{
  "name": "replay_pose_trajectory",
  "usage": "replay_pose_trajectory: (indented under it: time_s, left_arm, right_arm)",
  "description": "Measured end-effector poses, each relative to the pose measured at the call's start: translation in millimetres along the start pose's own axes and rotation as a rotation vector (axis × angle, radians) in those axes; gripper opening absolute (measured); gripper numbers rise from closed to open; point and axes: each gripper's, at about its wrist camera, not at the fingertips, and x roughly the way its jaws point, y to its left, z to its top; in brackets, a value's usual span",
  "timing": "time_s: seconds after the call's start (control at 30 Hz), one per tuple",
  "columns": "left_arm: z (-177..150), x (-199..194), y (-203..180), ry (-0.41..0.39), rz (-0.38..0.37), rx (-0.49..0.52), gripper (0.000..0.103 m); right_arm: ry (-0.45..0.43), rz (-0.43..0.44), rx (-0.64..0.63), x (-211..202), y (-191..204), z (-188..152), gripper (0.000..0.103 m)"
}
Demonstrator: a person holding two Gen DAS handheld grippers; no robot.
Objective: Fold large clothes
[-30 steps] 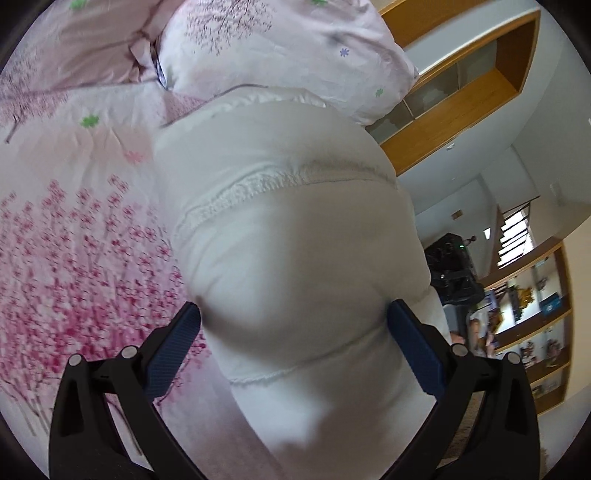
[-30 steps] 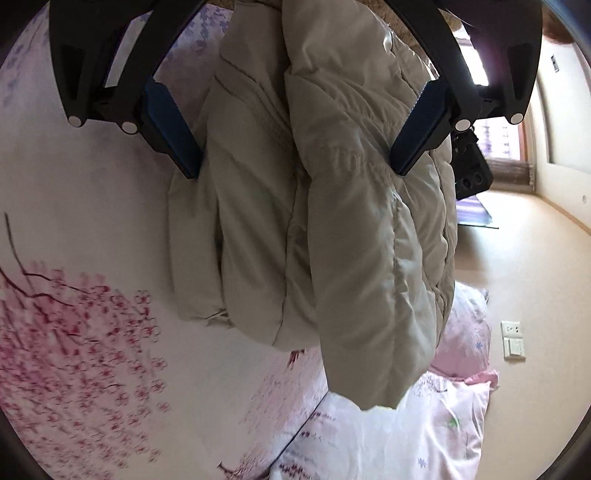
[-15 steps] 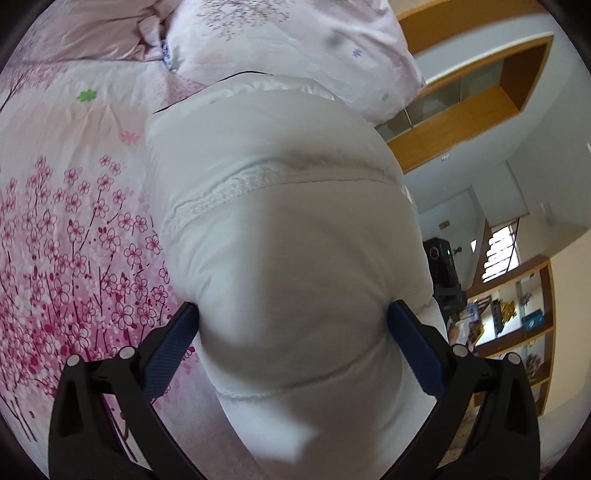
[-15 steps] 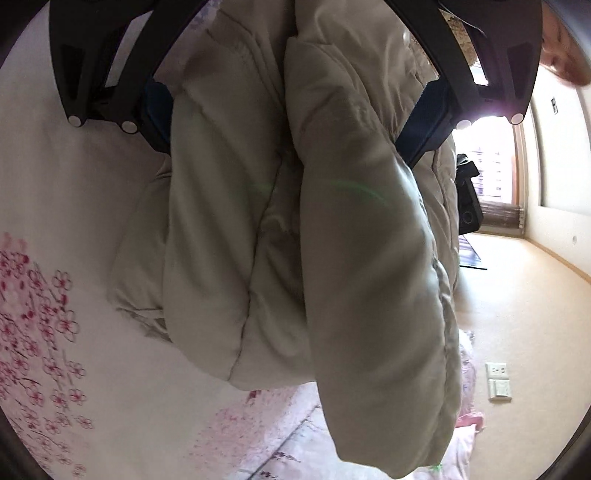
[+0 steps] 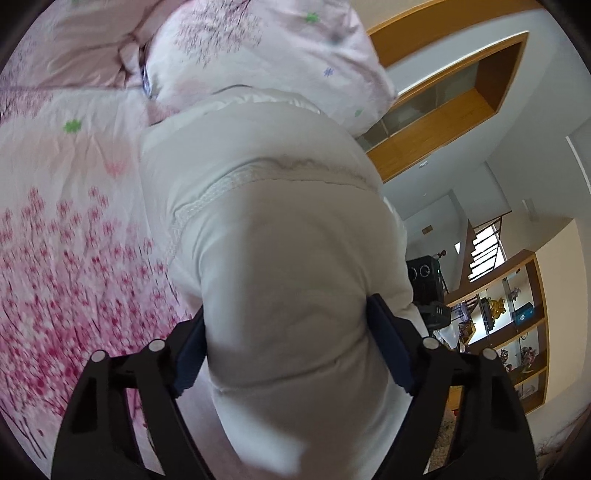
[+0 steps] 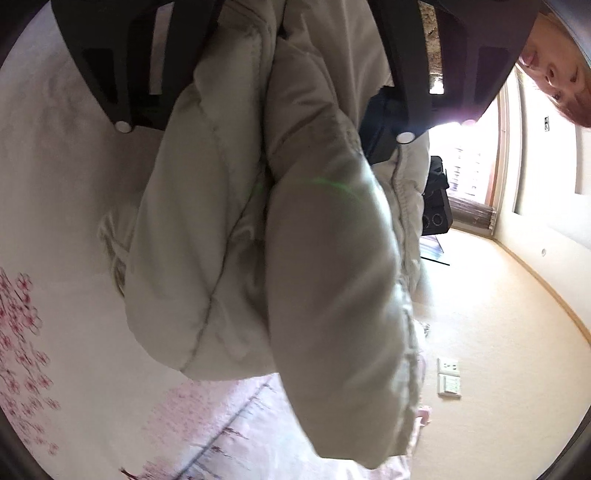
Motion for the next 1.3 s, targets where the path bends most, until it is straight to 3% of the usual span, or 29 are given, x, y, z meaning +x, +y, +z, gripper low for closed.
replay_pose_trajectory:
  time_s: [0.2, 0.5, 0.63, 0.73, 0.8, 0.9, 1.0, 1.13, 1.2, 1.3]
  left_arm:
    - [18.7, -29.9, 3.1, -0.094, 0.010, 0.040, 0.075]
    - [58.1, -104.3, 42.5, -0.269, 0.124, 0.031, 0.073]
    - [59.8, -115.9, 81.1, -0.254, 0.217, -0.045, 0.074]
    - [52.1, -112.4, 109.1, -0.231, 0.227, -0.102, 0.078]
    - [51.5, -109.8, 112.0, -0.239, 0.255, -0.076, 0.086]
    - [55.1, -104.9, 101.7, -0.249, 0.359, -0.021, 0.098]
    - [58.4, -107.6, 86.6, -0.276, 0.465, 0.052, 0.098]
    - [41.3, -126.3, 47.6, -0.360, 0.682, 0.201, 0.101]
    - [30.9, -135.0, 25.9, -0.407, 0.747, 0.254, 0.101]
    - [21.1, -140.1, 6.5, -0.431, 0.750, 0.271, 0.101]
  right_arm:
    - [0.026, -0.001, -0.045, 14.6, 21.1, 15.0, 0.052]
    - [0.091, -0.047, -0.181, 109.6, 86.0, 83.6, 0.052]
    - [0.154, -0.112, -0.115, 154.2, 71.5, 90.0, 0.052]
    - [0.176, -0.124, -0.001, 172.4, 44.3, 84.3, 0.064]
    - [0.169, -0.124, 0.049, 173.4, 34.3, 79.5, 0.069]
    - [0.133, -0.168, 0.068, 169.5, 34.9, 66.1, 0.073]
    - [0.068, -0.244, 0.000, 140.9, 49.8, 53.6, 0.073]
    - [-0.067, -0.394, -0.134, 101.5, 84.9, 26.0, 0.074]
    - [-0.167, -0.480, -0.220, 81.1, 104.2, 7.5, 0.074]
    - [-0.337, -0.555, -0.391, 58.9, 140.9, -28.1, 0.074]
